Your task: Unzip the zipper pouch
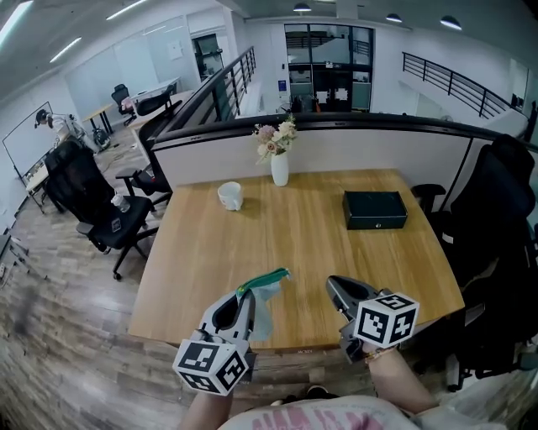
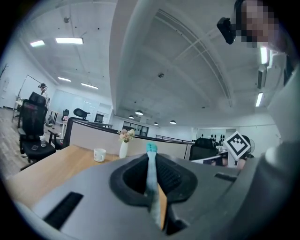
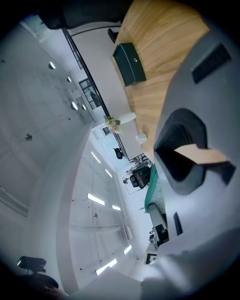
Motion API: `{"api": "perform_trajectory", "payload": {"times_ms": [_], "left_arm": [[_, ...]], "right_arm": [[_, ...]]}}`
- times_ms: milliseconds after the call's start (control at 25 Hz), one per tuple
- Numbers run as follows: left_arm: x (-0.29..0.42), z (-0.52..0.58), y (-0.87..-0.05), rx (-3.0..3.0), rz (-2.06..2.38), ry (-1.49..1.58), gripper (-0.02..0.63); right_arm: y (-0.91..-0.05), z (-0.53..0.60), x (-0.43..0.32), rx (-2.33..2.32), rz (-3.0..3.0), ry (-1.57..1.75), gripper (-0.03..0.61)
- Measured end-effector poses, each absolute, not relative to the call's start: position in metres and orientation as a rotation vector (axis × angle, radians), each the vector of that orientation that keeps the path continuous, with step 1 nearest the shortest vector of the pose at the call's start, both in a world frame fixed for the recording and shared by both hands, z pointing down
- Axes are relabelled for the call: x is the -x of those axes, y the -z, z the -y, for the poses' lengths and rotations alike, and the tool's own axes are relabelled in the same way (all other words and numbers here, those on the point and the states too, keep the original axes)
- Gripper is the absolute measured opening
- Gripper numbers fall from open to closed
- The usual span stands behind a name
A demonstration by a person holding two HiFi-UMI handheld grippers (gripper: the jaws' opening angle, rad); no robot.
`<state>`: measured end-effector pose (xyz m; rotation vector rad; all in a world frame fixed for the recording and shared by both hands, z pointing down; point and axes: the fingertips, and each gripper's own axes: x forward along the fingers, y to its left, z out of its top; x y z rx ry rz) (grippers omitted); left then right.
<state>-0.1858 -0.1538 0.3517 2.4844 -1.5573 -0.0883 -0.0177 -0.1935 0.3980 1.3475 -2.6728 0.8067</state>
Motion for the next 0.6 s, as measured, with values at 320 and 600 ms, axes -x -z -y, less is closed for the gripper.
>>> {"api": "perform_trajectory", "payload": {"times_ms": [320,600], "left_arm": [[0.216,0.142,-0.343,-2.504,1.558,0.104,0.023],[0.235,0.129,-0.346,-2.533,1.537,0.122,0.023]], "right_arm": [[-0.396,0.181,0.037,-1.399,2.638,-0.796,-0.002],[-0.399,0.163,0.055,-1.414,2.650,-0.782,-0.002]]}}
